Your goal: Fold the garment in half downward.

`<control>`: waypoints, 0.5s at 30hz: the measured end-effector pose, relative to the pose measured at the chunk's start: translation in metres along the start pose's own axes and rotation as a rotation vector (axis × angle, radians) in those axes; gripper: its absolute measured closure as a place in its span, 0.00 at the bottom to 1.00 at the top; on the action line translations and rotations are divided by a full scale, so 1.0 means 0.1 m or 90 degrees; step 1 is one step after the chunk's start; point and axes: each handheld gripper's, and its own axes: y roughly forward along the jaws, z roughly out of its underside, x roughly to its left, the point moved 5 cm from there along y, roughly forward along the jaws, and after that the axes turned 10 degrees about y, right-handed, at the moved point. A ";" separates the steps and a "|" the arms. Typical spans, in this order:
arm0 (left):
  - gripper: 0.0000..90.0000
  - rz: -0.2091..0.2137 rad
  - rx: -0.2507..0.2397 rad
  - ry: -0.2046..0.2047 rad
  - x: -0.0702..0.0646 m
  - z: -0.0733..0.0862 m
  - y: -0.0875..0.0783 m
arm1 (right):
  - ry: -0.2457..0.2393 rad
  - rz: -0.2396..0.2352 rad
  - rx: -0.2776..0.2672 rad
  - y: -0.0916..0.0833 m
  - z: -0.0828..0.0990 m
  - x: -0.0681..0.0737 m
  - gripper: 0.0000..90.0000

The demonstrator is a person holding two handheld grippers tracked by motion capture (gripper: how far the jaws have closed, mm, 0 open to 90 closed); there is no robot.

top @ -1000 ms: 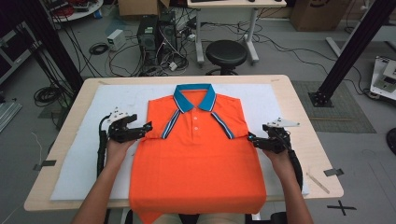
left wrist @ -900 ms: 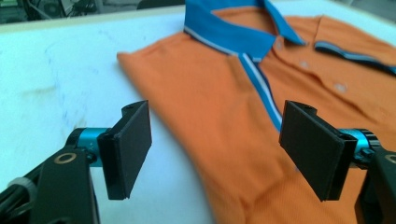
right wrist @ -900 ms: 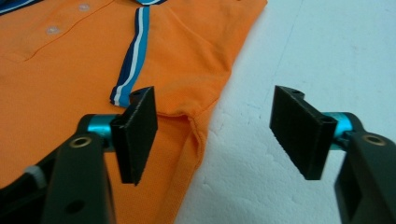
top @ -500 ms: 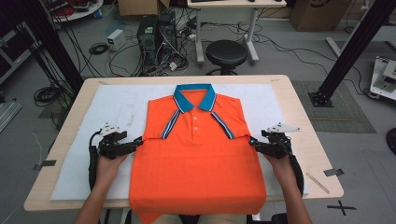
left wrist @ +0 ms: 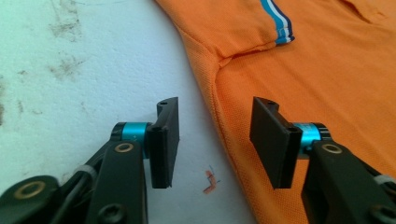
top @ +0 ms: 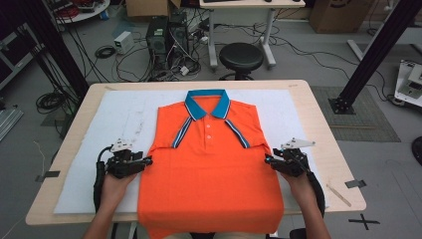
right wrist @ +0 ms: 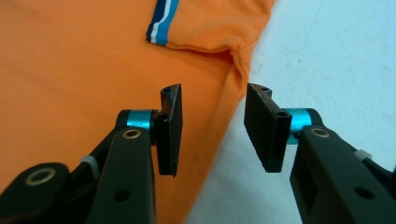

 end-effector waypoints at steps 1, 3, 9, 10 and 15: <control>0.65 -0.004 0.001 0.001 -0.01 0.00 0.00 | -0.004 0.008 0.007 -0.01 0.02 0.01 0.67; 0.68 -0.015 0.005 0.011 -0.02 0.01 -0.02 | -0.004 0.010 0.011 -0.01 0.04 0.01 0.68; 0.97 0.000 0.000 -0.005 -0.03 0.05 -0.06 | -0.009 0.007 0.039 -0.01 0.09 0.02 0.83; 0.97 -0.001 -0.001 -0.003 -0.03 0.05 -0.06 | -0.012 0.009 0.050 0.01 0.11 0.02 0.90; 0.97 0.001 -0.005 -0.011 -0.02 0.06 -0.08 | -0.012 0.010 0.048 -0.03 0.11 0.04 0.98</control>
